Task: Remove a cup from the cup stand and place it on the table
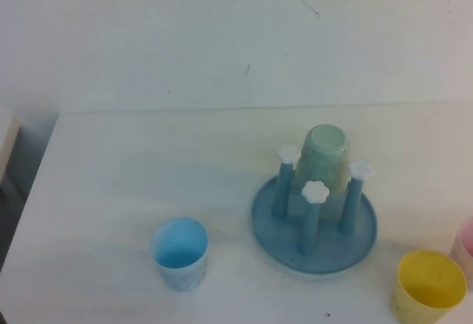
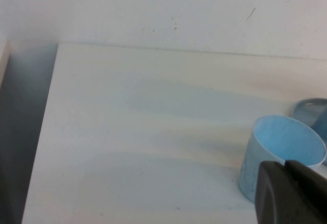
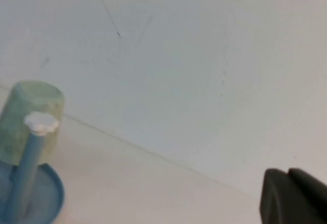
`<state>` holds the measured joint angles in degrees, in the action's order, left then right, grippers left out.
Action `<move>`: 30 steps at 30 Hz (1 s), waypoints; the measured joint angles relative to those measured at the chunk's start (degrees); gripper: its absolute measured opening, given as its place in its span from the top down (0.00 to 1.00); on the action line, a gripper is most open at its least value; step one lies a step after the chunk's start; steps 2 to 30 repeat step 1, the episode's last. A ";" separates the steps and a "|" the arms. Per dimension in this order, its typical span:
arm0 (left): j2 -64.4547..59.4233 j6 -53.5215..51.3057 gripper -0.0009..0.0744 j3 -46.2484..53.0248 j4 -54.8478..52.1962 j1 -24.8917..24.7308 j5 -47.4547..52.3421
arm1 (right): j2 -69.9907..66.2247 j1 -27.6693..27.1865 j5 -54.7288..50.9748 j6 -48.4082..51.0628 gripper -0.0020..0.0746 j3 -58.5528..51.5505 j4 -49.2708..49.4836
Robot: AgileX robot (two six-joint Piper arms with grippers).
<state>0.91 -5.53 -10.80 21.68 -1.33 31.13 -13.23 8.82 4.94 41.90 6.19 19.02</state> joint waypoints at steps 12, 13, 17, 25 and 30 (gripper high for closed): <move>0.00 0.00 0.99 0.00 0.00 0.00 0.00 | 1.38 -2.15 -1.39 -4.95 0.98 -0.64 -4.38; 0.00 0.00 0.99 0.00 0.00 0.00 0.00 | 1.38 -2.15 -1.39 -4.95 0.98 -0.64 -4.38; 0.00 0.00 0.99 0.00 0.00 0.00 0.00 | 1.38 -2.15 -1.39 -4.95 0.98 -0.64 -4.38; 0.00 0.00 0.99 0.00 0.00 0.00 0.00 | 1.38 -2.15 -1.39 -4.95 0.98 -0.64 -4.38; 0.00 0.00 0.99 0.00 0.00 0.00 0.00 | 1.38 -2.15 -1.39 -4.95 0.98 -0.64 -4.38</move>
